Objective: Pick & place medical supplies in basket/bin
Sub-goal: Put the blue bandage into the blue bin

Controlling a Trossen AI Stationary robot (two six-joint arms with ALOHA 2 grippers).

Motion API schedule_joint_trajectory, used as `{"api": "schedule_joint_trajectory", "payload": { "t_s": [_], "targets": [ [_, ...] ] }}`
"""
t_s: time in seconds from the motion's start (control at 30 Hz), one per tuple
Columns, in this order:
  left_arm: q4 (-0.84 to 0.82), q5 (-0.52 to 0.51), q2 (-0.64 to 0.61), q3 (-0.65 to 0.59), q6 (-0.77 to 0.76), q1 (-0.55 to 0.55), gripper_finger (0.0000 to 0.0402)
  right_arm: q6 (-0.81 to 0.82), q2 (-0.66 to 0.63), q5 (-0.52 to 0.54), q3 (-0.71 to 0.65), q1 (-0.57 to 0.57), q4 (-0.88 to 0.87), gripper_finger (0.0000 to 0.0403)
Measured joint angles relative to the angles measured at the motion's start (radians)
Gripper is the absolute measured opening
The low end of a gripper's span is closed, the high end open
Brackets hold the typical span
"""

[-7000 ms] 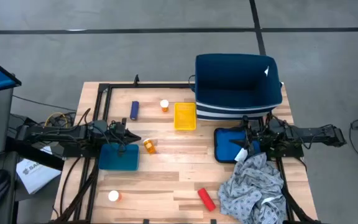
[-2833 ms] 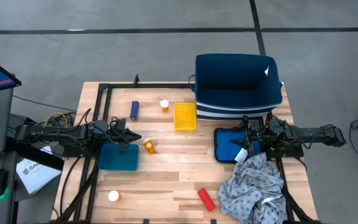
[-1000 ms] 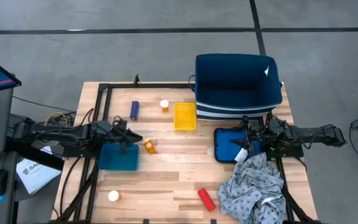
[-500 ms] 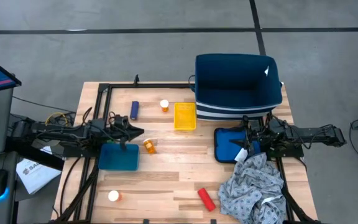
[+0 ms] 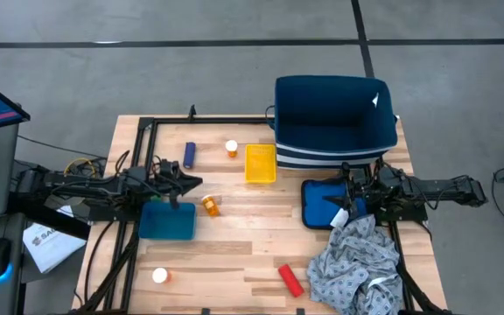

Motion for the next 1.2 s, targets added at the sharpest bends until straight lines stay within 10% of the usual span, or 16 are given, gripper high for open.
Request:
{"api": "schedule_joint_trajectory", "payload": {
  "t_s": [1.2],
  "targets": [
    [0.052,-0.089,0.000,0.000,-0.076,0.000,0.0017,0.100,-0.003,0.109,0.000,0.003,0.050,0.0258]
  ]
}}
